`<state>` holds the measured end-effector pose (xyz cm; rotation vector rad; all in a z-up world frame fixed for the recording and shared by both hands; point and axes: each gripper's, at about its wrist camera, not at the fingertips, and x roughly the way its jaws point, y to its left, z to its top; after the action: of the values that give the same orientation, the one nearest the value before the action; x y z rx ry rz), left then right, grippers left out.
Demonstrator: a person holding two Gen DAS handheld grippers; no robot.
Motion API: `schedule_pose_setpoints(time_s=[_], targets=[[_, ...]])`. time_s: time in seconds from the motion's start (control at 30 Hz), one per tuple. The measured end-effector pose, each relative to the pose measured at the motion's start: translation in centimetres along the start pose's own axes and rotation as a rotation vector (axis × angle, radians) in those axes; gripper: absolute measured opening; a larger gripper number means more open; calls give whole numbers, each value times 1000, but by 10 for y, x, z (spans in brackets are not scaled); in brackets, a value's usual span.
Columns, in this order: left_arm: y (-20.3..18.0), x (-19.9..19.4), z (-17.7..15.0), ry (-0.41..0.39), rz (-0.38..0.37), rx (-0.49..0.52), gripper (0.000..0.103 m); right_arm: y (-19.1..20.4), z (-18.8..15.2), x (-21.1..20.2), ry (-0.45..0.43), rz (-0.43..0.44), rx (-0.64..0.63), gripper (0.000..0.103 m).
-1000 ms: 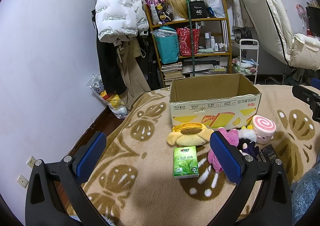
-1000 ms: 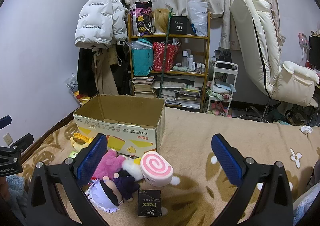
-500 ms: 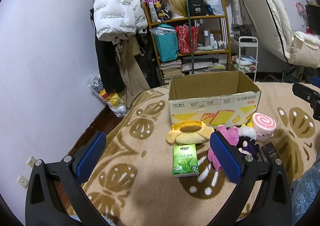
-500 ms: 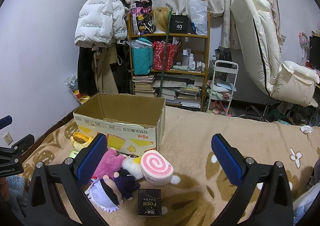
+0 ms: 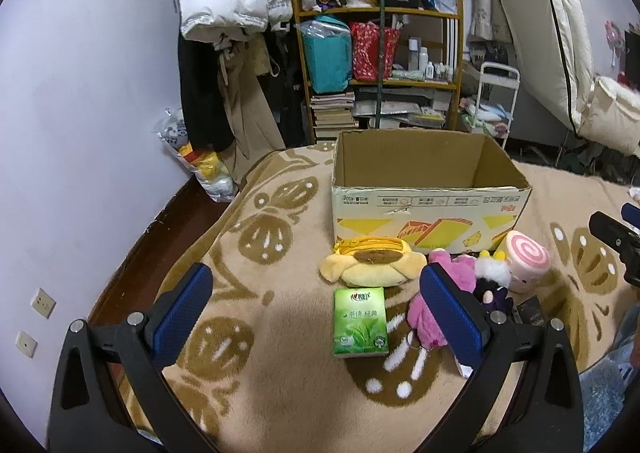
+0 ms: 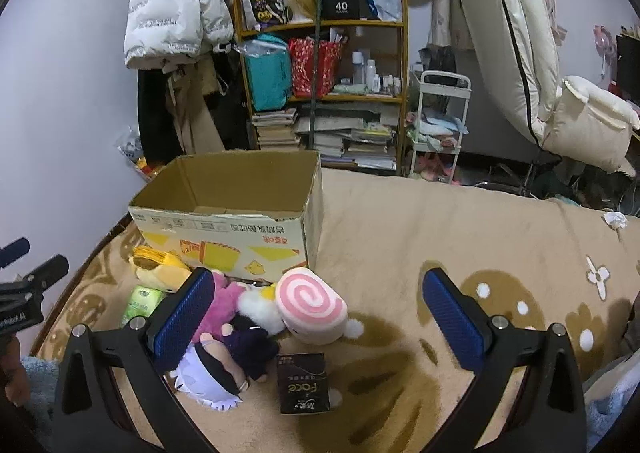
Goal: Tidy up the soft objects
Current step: 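Grasp the green tissue pack with the left tool while the right tool grasps the black tissue pack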
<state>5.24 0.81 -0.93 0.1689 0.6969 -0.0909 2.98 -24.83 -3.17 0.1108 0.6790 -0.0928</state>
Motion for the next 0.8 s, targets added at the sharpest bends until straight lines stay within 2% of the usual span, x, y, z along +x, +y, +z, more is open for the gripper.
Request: schedule_pose_setpoints(time_s=[0.13,0.27,0.47,0.8], targets=[[-2,16,9,39,-7,32,102,1,1,14,65,37,11,103],[-5,34,10,85,-18,47,102,6,-5,30,140,32,-21,103],[-10,61,-1,174,-45,55,102,15,-15,50,229,-4,-63,103],[-18,95,-22,293,-79,60,102,6,-31,83,401,36,-29,101]])
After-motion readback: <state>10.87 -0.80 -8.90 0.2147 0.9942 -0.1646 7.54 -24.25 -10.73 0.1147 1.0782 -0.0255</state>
